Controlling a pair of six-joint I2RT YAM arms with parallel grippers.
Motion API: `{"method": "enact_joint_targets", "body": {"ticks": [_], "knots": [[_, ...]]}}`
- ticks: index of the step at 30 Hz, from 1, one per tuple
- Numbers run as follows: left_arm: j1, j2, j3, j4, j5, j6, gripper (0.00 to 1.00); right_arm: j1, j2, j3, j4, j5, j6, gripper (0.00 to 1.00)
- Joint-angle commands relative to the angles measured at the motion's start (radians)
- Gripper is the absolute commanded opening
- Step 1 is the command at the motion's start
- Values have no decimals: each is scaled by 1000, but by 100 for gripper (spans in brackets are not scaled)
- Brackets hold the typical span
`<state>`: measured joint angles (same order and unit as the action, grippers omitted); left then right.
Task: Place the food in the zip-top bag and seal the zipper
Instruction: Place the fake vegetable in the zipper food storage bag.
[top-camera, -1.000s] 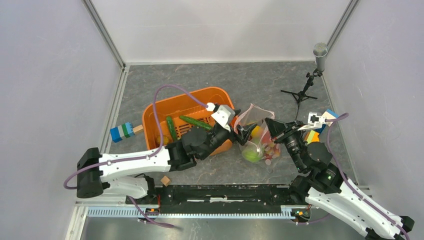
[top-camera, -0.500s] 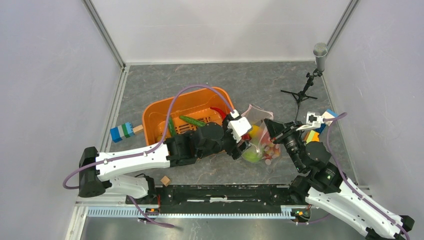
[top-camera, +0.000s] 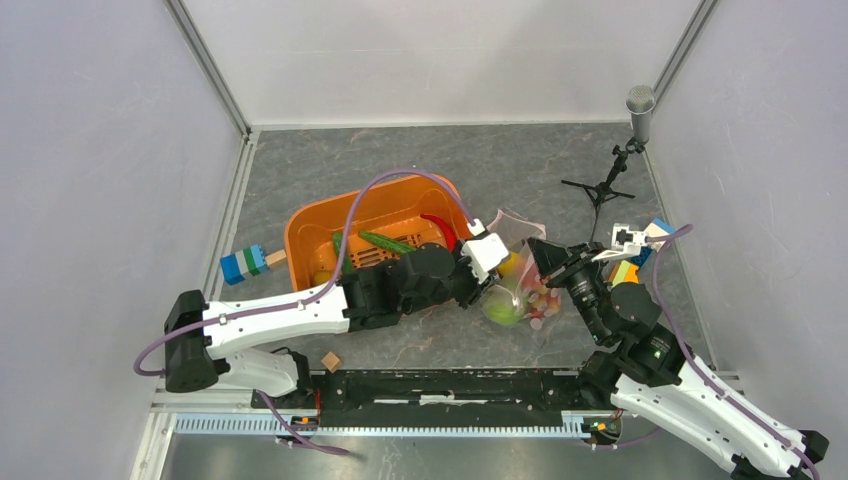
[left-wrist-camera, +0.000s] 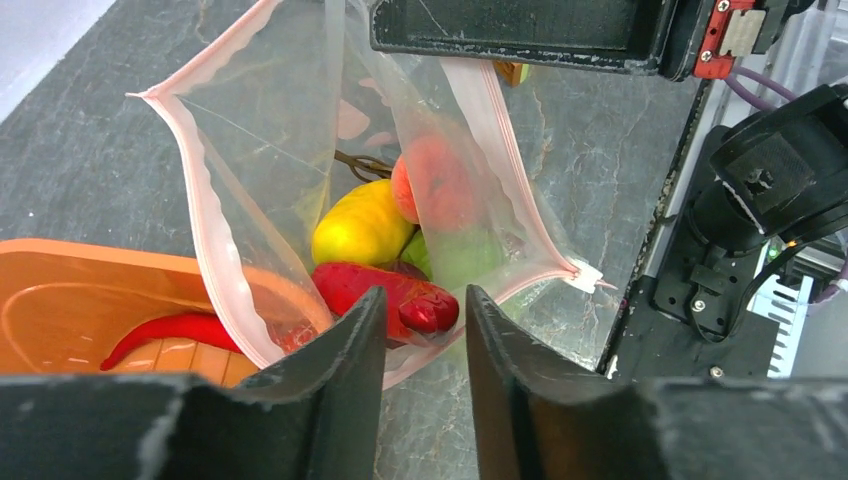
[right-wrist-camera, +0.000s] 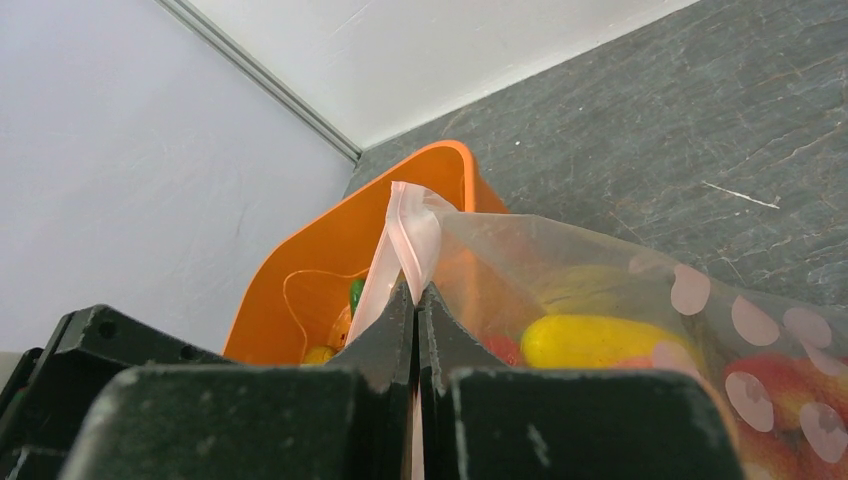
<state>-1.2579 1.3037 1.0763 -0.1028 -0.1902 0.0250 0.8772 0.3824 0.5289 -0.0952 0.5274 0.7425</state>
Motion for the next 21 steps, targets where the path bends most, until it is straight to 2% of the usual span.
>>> {"method": "enact_joint_targets", "body": {"ticks": [1,4,7,10,16,21], "knots": [[2,-34,-19,98,-26,22,35,2,-8,29,11,6,-8,0],[3,-47,-38,155,-38,26,13,3,-8,26,11,6,-9,0],[3,-39,-30,142,-59,49,2,3,-7,25,9,6,-8,0],[3,-41,-47,182,-70,57,2,3,-2,25,11,6,-8,0],[3,-43,-181,516,-24,102,2,3,10,29,41,-39,-20,0],[10,36,-199,665,35,123,2,3,13,44,35,-84,-27,0]]}}
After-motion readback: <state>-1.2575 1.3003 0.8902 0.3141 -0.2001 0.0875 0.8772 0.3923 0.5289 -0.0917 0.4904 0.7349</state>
